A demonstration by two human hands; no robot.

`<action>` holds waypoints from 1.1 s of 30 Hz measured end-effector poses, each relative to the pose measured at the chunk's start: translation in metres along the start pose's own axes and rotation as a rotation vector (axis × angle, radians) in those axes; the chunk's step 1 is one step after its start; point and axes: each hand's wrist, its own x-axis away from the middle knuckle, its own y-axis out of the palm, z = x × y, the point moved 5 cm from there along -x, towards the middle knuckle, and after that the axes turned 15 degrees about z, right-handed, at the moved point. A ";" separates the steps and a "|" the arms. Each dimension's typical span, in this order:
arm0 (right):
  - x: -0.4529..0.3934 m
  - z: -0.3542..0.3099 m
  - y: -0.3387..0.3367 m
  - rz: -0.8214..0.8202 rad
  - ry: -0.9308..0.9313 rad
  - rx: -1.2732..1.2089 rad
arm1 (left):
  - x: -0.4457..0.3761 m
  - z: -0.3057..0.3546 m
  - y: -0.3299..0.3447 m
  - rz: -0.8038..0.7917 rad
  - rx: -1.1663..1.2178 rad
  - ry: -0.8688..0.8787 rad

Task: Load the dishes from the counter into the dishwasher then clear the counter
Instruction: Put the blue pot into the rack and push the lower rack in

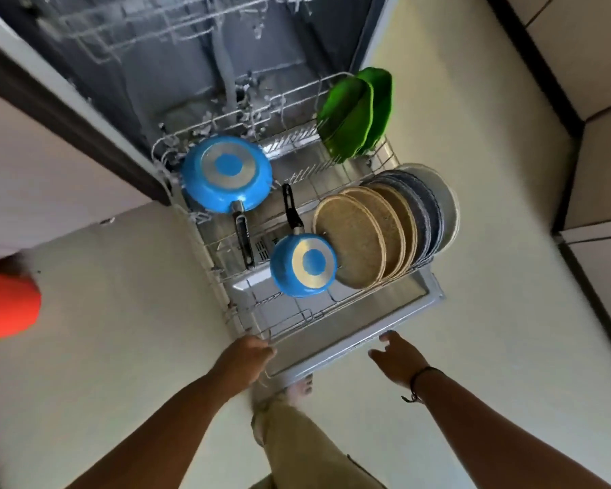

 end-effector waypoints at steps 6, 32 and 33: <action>-0.004 -0.018 0.002 0.011 -0.122 0.026 | 0.033 -0.045 0.007 0.135 0.685 -0.441; -0.104 0.025 -0.105 -0.198 0.227 -0.387 | 0.025 0.019 0.116 0.338 1.533 -0.895; -0.108 0.024 -0.105 -0.197 0.223 -0.392 | 0.019 0.024 0.119 0.351 1.576 -0.916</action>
